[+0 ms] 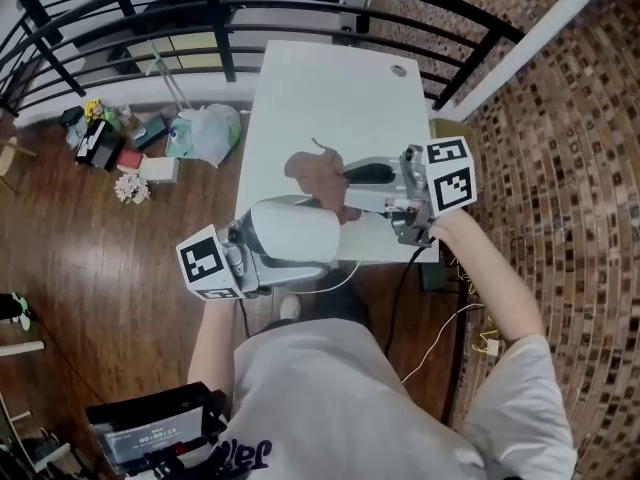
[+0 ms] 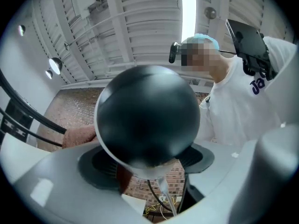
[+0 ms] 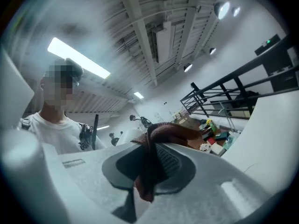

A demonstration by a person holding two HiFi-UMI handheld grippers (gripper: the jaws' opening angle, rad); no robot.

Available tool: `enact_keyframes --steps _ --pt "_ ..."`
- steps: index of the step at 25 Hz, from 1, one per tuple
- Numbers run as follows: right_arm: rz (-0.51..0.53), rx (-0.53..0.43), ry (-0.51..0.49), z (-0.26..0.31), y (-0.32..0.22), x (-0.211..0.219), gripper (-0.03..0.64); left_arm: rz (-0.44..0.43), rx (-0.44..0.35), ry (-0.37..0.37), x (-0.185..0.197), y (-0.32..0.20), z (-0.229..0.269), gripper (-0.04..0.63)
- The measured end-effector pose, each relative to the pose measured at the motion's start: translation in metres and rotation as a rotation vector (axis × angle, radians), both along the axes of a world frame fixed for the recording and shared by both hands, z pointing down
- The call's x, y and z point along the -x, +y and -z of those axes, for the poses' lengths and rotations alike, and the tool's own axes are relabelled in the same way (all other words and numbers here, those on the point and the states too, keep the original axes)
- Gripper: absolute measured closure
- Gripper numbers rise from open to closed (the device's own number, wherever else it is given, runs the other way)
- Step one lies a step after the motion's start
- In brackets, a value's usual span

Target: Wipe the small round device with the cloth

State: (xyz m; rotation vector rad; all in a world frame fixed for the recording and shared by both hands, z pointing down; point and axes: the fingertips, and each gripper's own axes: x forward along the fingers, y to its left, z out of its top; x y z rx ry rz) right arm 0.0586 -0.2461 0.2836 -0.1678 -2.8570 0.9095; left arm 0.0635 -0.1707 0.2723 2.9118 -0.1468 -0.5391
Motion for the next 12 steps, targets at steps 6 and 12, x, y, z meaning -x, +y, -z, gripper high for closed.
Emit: enact_keyframes --steps 6,12 --pt "0.051 0.002 -0.086 0.018 0.013 0.000 0.582 0.042 0.031 -0.007 0.003 -0.013 -0.005 0.196" --pt "0.181 -0.187 0.028 0.022 0.069 0.002 0.583 0.178 0.110 -0.094 0.003 -0.041 -0.024 0.196"
